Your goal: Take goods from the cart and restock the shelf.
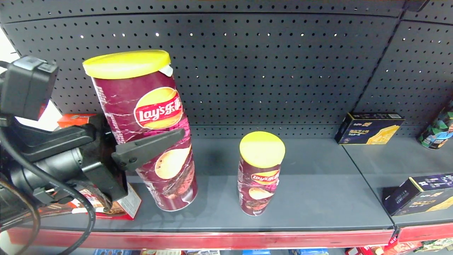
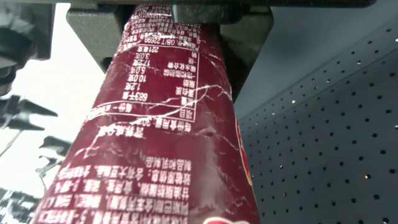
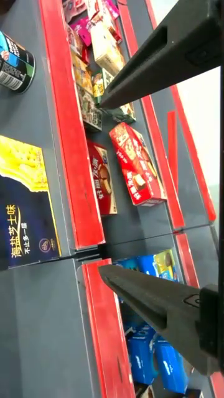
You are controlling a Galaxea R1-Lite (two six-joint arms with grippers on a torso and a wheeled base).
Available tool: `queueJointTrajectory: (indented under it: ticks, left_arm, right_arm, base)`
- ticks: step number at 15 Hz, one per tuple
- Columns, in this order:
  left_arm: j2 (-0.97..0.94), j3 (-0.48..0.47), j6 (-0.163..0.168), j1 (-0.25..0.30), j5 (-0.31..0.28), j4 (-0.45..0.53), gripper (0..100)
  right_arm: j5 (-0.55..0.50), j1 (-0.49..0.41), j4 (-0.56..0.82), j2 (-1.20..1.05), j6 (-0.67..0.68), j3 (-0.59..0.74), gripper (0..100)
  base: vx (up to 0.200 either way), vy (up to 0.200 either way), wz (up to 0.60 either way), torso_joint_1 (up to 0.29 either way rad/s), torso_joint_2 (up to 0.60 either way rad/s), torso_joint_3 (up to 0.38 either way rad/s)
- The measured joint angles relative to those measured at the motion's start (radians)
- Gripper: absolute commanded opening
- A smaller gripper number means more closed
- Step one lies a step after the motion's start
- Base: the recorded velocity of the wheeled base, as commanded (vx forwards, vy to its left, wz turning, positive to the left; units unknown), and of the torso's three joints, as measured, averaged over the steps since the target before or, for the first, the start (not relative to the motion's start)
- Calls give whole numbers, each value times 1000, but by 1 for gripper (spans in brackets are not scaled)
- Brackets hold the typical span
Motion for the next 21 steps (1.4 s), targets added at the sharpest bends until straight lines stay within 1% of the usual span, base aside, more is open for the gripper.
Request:
queueJointTrajectory:
  ticks: [2, 3, 4, 5, 7, 9, 11, 12, 13, 14, 16, 17, 19, 21]
  left_arm:
    - [44, -22, 25, -5, 2, 0, 0]
    - [71, -34, 38, 2, -7, -8, 0]
    - [95, -44, 44, 6, -30, -15, 0]
    - [117, -57, 52, 10, -40, -31, 0]
    - [149, -77, 61, 33, -46, -30, 0]
    - [174, -81, 63, 43, -45, -34, 0]
    - [224, -109, 70, 50, -35, -36, 0]
    - [251, -142, 93, 53, -31, -33, 0]
    - [283, -178, 108, 54, -27, -20, 0]
    - [314, -214, 113, 51, -17, -7, 0]
    - [364, -270, 115, 42, 12, 47, 0]
    - [390, -298, 115, 37, 24, 56, 0]
    - [451, -371, 116, 31, 41, 51, 0]
    - [510, -451, 114, 14, 86, 51, 0]
  right_arm:
    - [0, 0, 0, 0, 0, 0, 100]
    - [0, 0, 0, 0, -1, 0, 100]
    - [0, 0, 0, 0, 0, 0, 100]
    - [0, 0, 0, 0, 0, 0, 100]
    - [0, 0, 0, 0, -1, 0, 100]
    - [0, 0, 0, 0, 0, 0, 100]
    - [0, 0, 0, 1, -1, 0, 100]
    - [0, 0, 0, 1, 0, 0, 100]
    - [0, 0, 0, 1, 0, 0, 100]
    - [0, 0, 0, 1, 0, 0, 100]
    - [0, 0, 0, 1, -1, 0, 100]
    - [0, 0, 0, 2, 0, 0, 100]
    - [0, 0, 0, 2, 0, 0, 100]
    - [0, 0, 0, 2, 0, 0, 100]
  base:
    - [0, 0, 0, 0, 0, 0]
    - [0, 0, 0, 0, 0, 0]
    - [0, 0, 0, 0, 0, 0]
    - [0, 0, 0, 0, 0, 0]
    - [0, 0, 0, 0, 0, 0]
    - [0, 0, 0, 0, 0, 0]
    - [0, 0, 0, 0, 0, 0]
    - [0, 0, 0, 0, 0, 0]
    - [0, 0, 0, 0, 0, 0]
    - [0, 0, 0, 0, 0, 0]
    - [0, 0, 0, 0, 0, 0]
    - [0, 0, 0, 0, 0, 0]
    - [0, 0, 0, 0, 0, 0]
    - [0, 0, 0, 0, 0, 0]
